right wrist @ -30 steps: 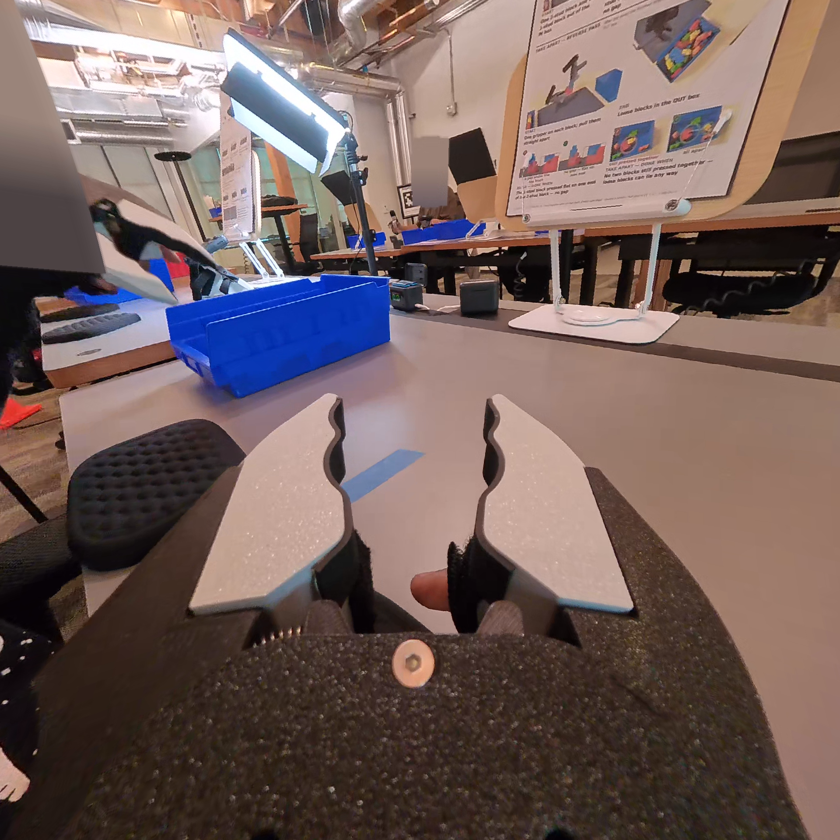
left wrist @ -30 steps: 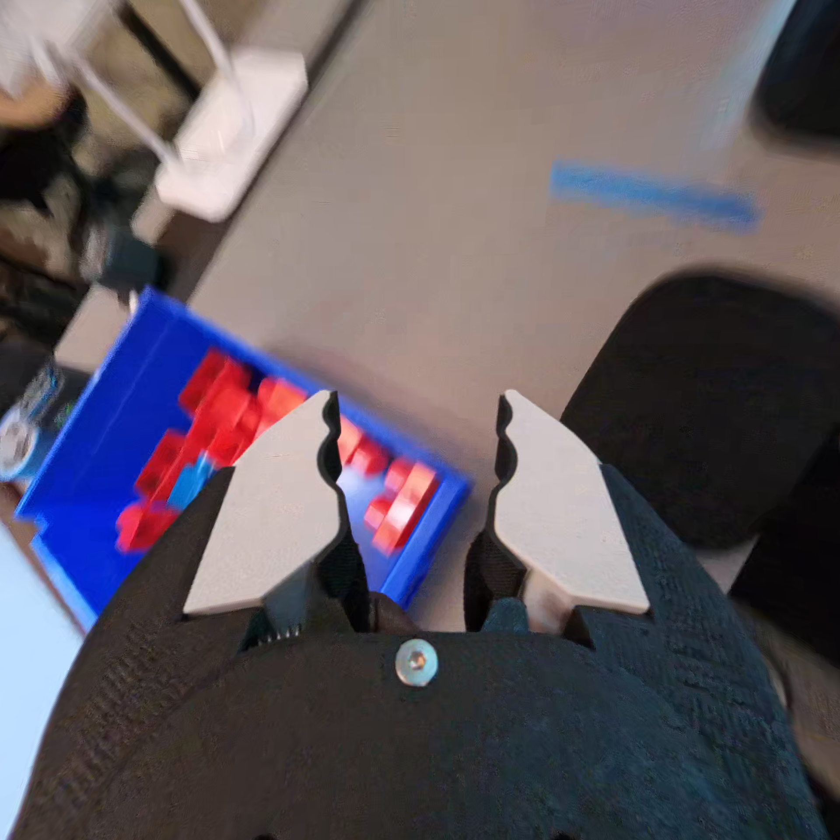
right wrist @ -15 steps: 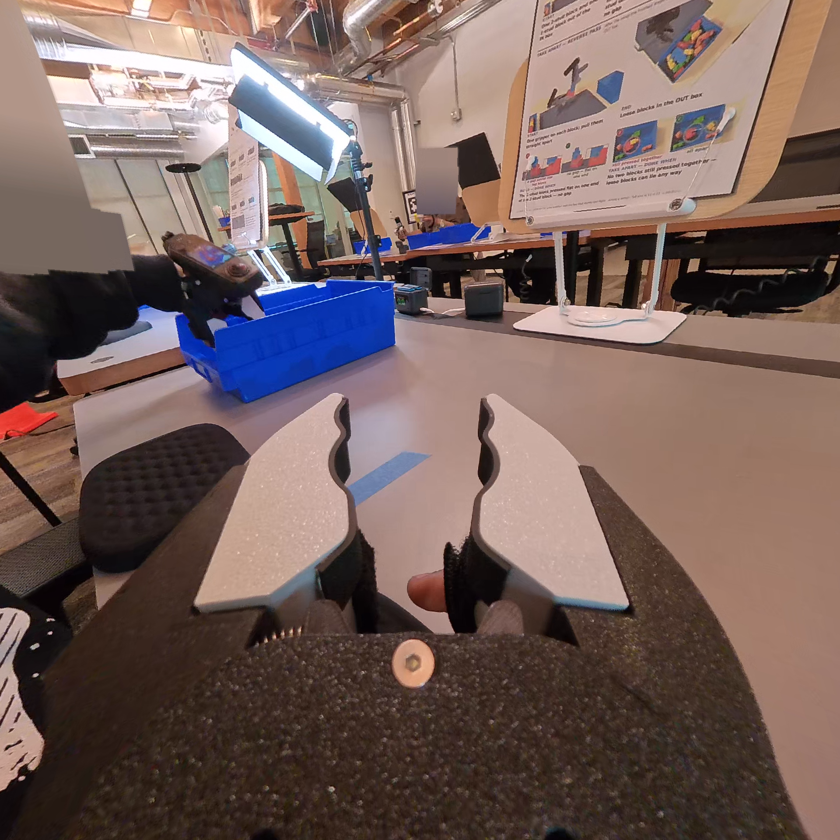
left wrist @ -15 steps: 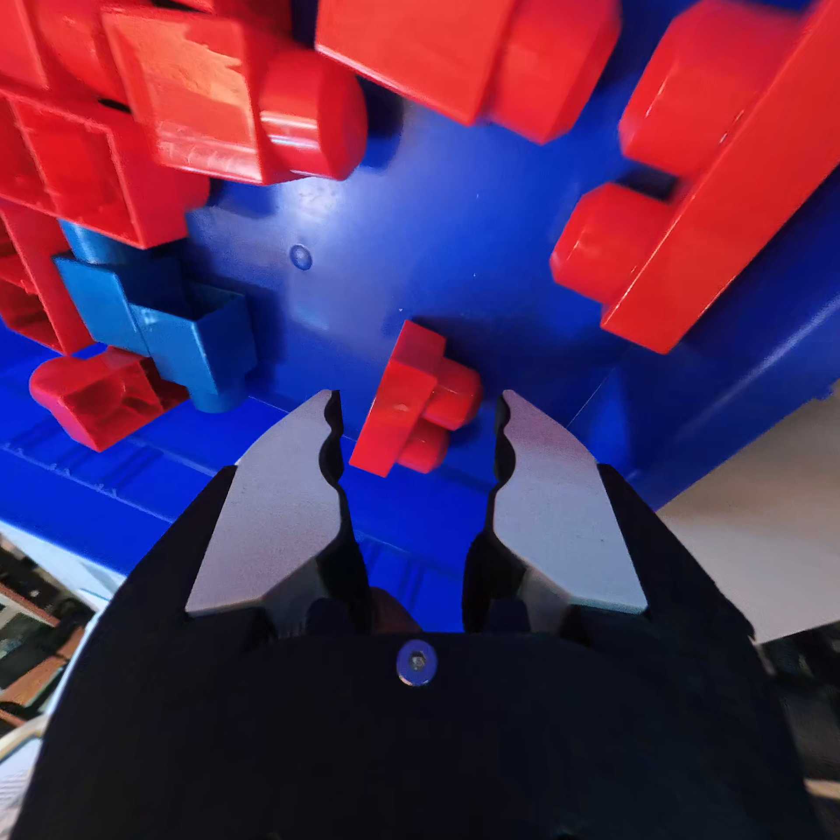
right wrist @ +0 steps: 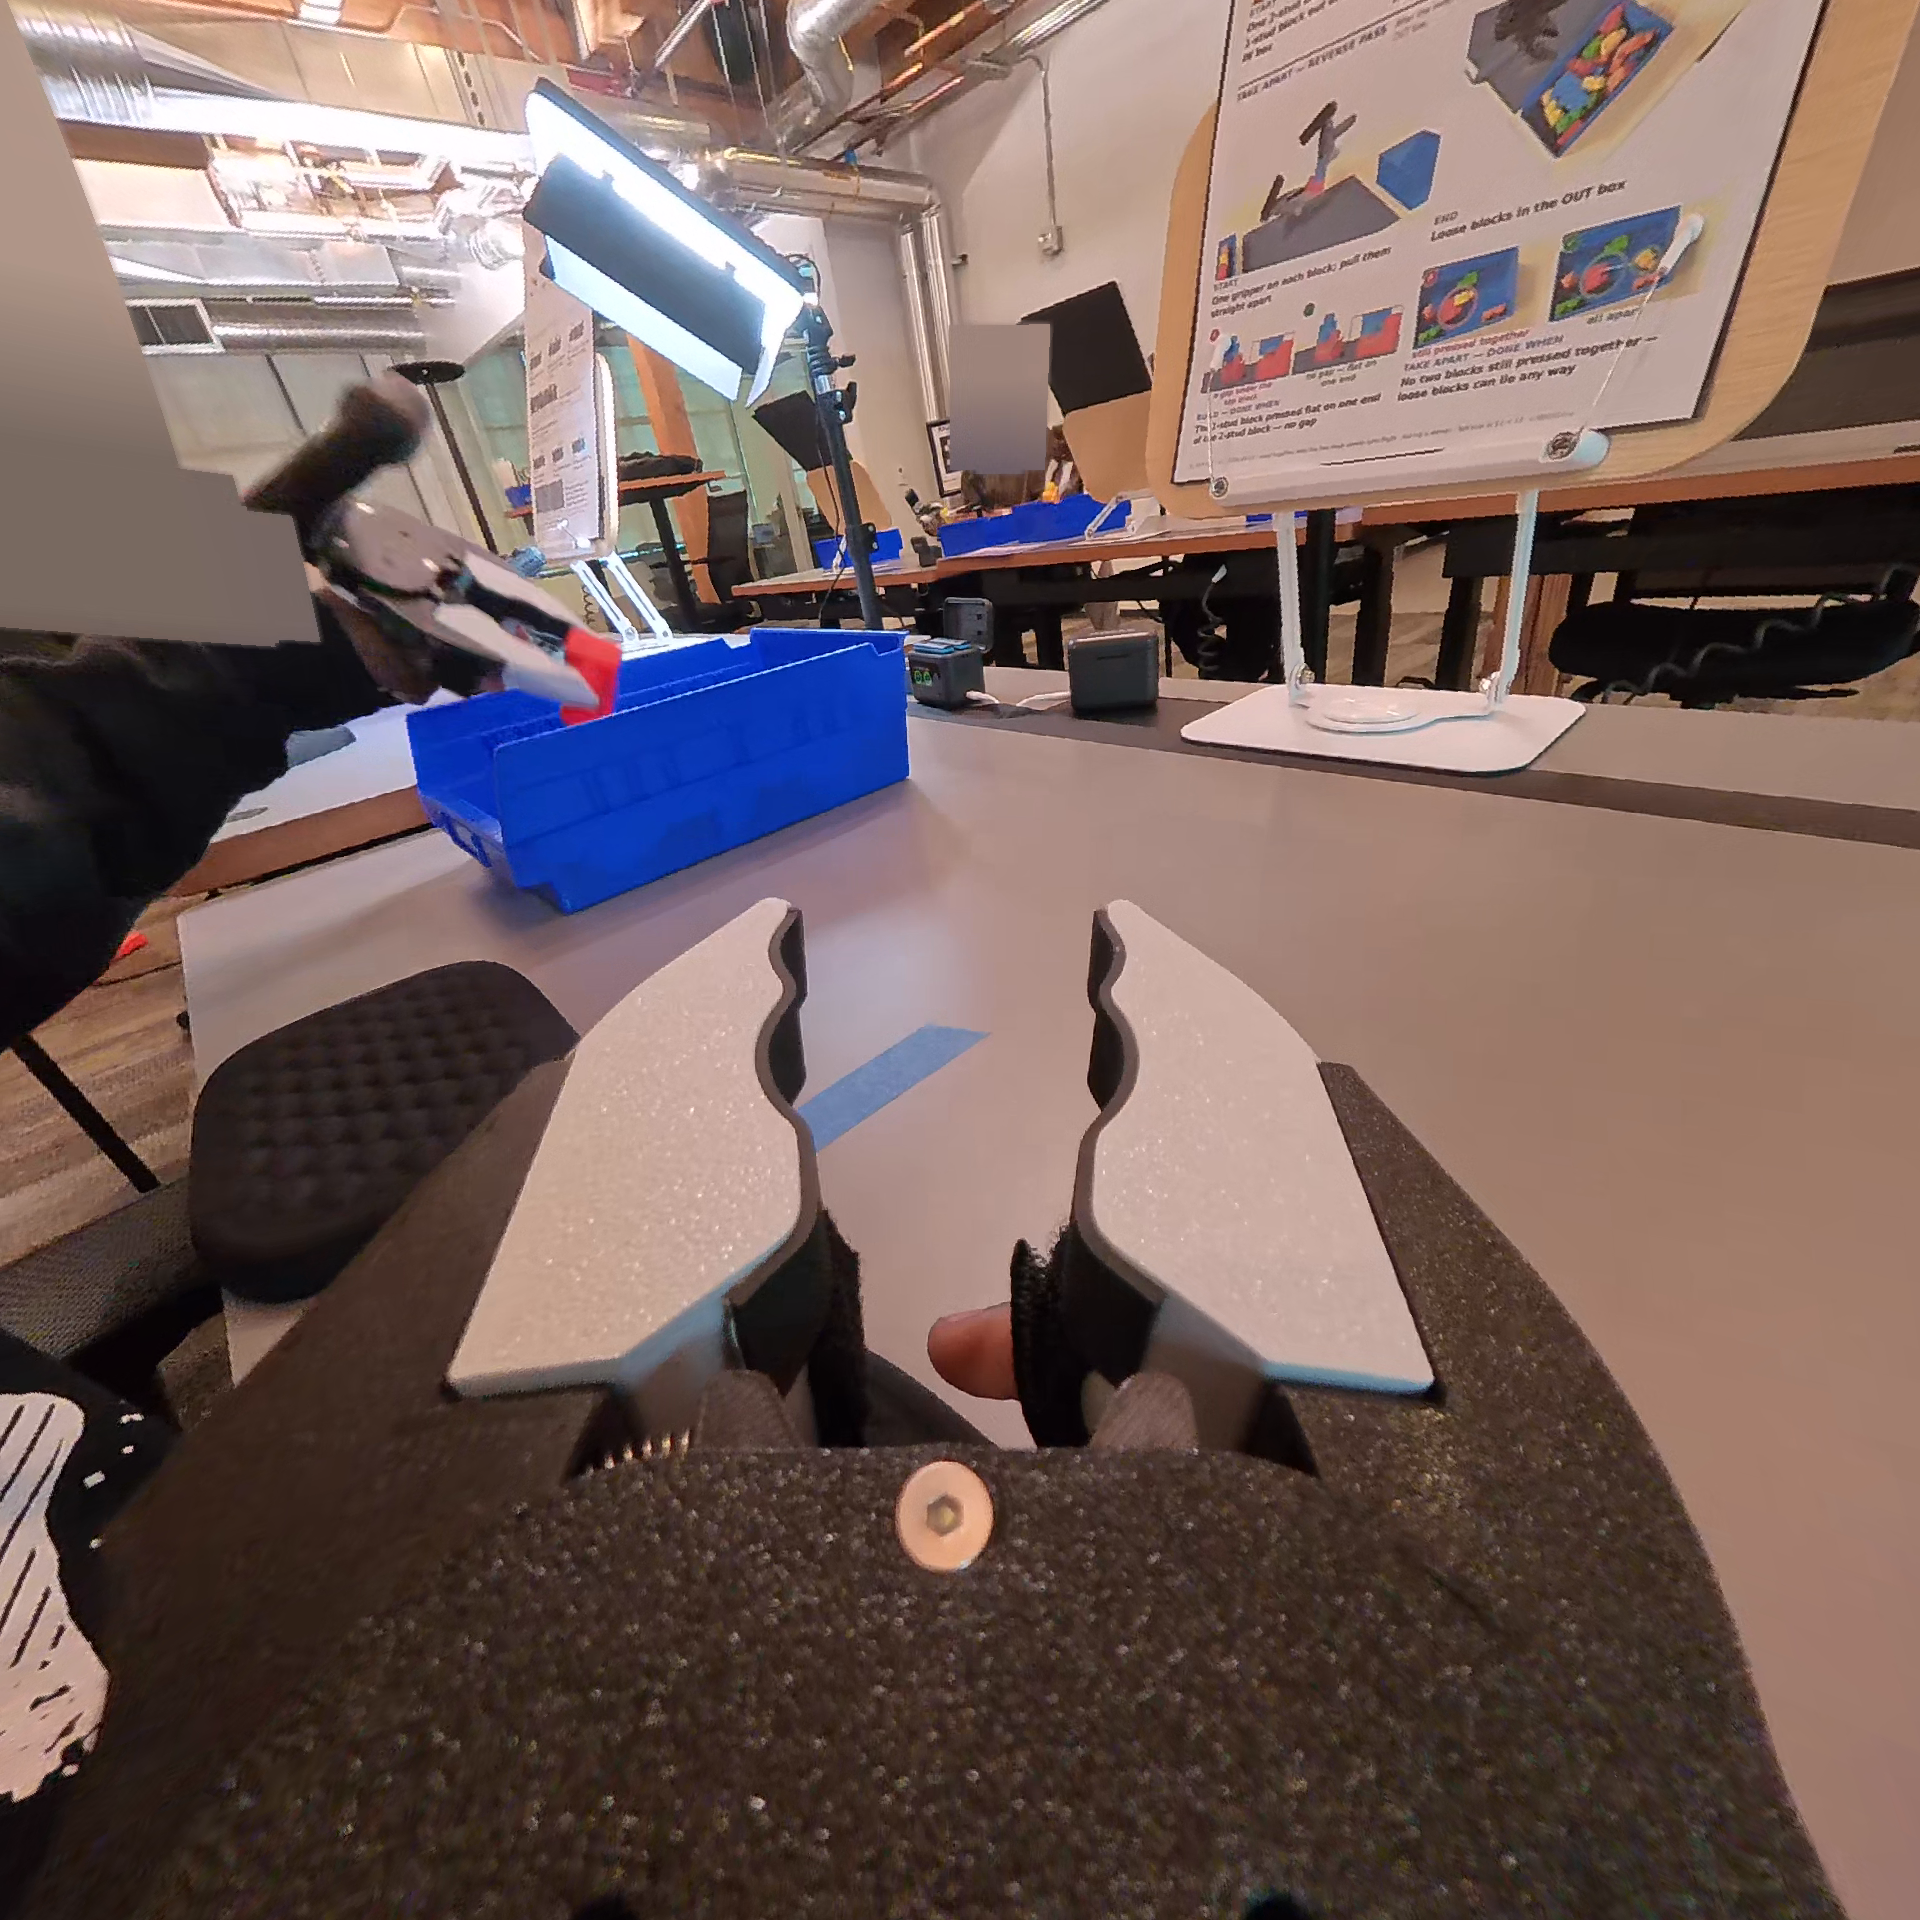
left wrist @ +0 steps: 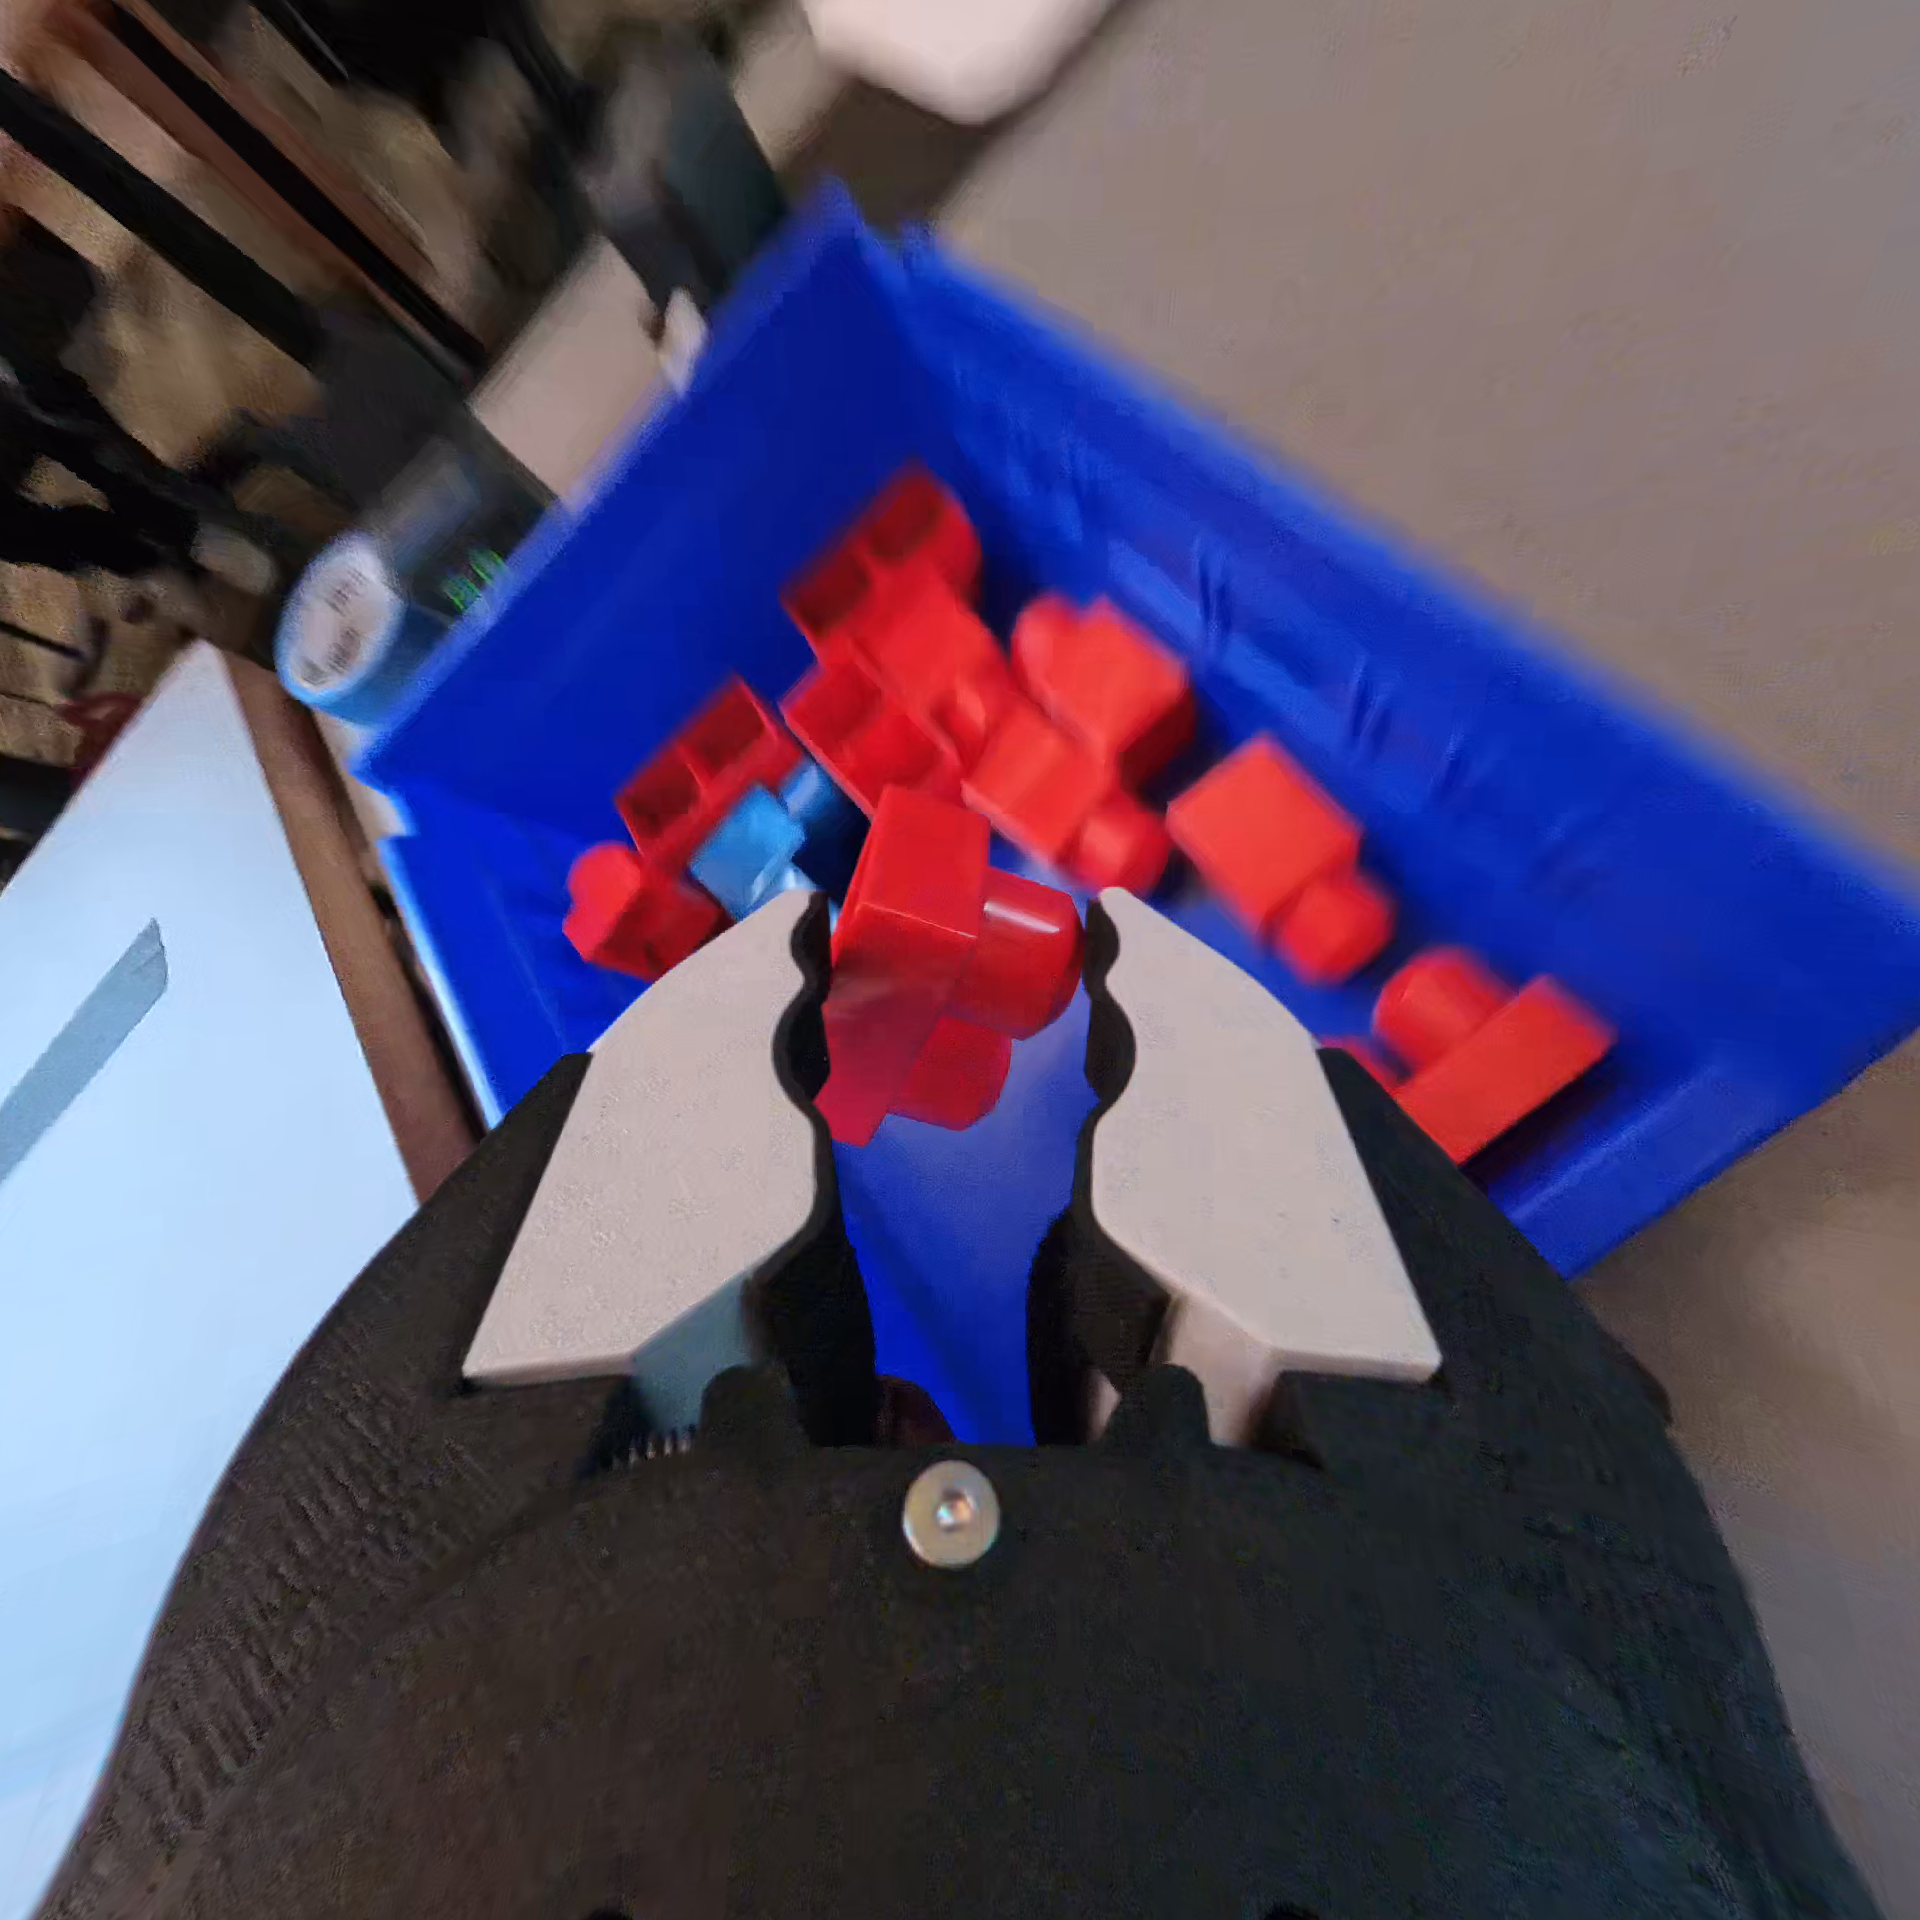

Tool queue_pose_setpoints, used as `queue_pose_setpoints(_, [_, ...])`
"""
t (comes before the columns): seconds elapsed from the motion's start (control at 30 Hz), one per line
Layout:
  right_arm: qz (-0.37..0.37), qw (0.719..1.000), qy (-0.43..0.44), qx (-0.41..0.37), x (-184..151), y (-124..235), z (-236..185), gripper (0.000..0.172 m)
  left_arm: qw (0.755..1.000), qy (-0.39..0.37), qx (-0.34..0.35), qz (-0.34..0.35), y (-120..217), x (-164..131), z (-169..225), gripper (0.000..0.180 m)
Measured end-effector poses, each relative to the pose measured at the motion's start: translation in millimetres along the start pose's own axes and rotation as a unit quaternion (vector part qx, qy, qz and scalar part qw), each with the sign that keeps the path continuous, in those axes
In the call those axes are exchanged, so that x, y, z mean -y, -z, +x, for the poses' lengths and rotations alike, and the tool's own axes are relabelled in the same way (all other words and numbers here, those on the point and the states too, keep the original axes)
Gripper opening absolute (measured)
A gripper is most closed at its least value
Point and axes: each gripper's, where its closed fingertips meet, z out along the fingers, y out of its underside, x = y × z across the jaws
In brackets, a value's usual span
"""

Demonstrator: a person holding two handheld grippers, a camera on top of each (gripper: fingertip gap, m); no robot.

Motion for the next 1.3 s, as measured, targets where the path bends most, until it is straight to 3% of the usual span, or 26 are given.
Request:
queue_pose_setpoints(0.03, [-0.001,1.000,0.002,0.000,-0.3,-0.2,-0.5,0.053,0.997,0.040,0.011,0.060,9.9,16.8,0.5,0.047])
queue_pose_setpoints(0.1, [-0.002,1.000,0.005,0.001,-0.5,-0.4,-1.3,0.053,0.973,0.127,0.012,0.194,35.2,51.4,7.4,0.047])
queue_pose_setpoints(0.13, [-0.002,1.000,0.007,0.001,-0.5,-0.4,-1.7,0.053,0.948,0.180,-0.001,0.261,49.7,67.7,12.4,0.046])
queue_pose_setpoints(0.2, [-0.004,1.000,0.012,0.002,-0.8,-0.8,-3.0,0.053,0.883,0.271,-0.050,0.381,80.0,96.0,27.5,0.047])
queue_pose_setpoints(0.3, [-0.007,1.000,0.023,0.006,-1.4,-1.3,-6.2,0.053,0.760,0.356,-0.119,0.531,115.8,125.0,58.9,0.046])
queue_pose_setpoints(0.4, [-0.006,0.999,0.035,0.011,-1.4,-1.0,-9.8,0.053,0.694,0.416,-0.178,0.560,108.5,139.5,109.9,0.046])
queue_pose_setpoints(0.6, [-0.007,0.997,0.071,0.037,-1.6,-2.0,-23.1,0.056,0.550,0.534,-0.332,0.550,88.7,176.5,197.0,0.046])
queue_pose_setpoints(0.77, [0.014,0.985,0.151,0.080,6.1,-6.6,-52.5,0.058,0.467,0.582,-0.431,0.506,80.5,210.0,259.6,0.046])
queue_pose_setpoints(0.87, [0.048,0.971,0.218,0.090,20.0,-10.9,-74.3,0.057,0.434,0.603,-0.471,0.476,74.7,220.2,283.4,0.046])
queue_pose_setpoints(0.97, [0.076,0.952,0.291,0.063,32.0,-15.6,-83.1,0.056,0.417,0.617,-0.493,0.450,69.1,222.6,300.4,0.046])
queue_pose_setpoints(1.13, [0.068,0.939,0.333,0.062,30.4,-27.1,-88.8,0.053,0.409,0.624,-0.510,0.428,66.2,223.2,316.2,0.046])
queue_pose_setpoints(1.23, [0.078,0.929,0.355,0.064,32.9,-27.1,-91.4,0.037,0.417,0.614,-0.519,0.425,67.7,224.0,321.1,0.050])
queue_pose_setpoints(1.27, [0.070,0.930,0.355,0.070,32.0,-26.0,-90.4,0.037,0.438,0.597,-0.524,0.421,68.8,225.1,324.0,0.055])
queue_pose_setpoints(1.3, [0.058,0.934,0.342,0.085,30.6,-24.1,-89.4,0.037,0.474,0.562,-0.530,0.423,71.9,226.6,327.6,0.059])
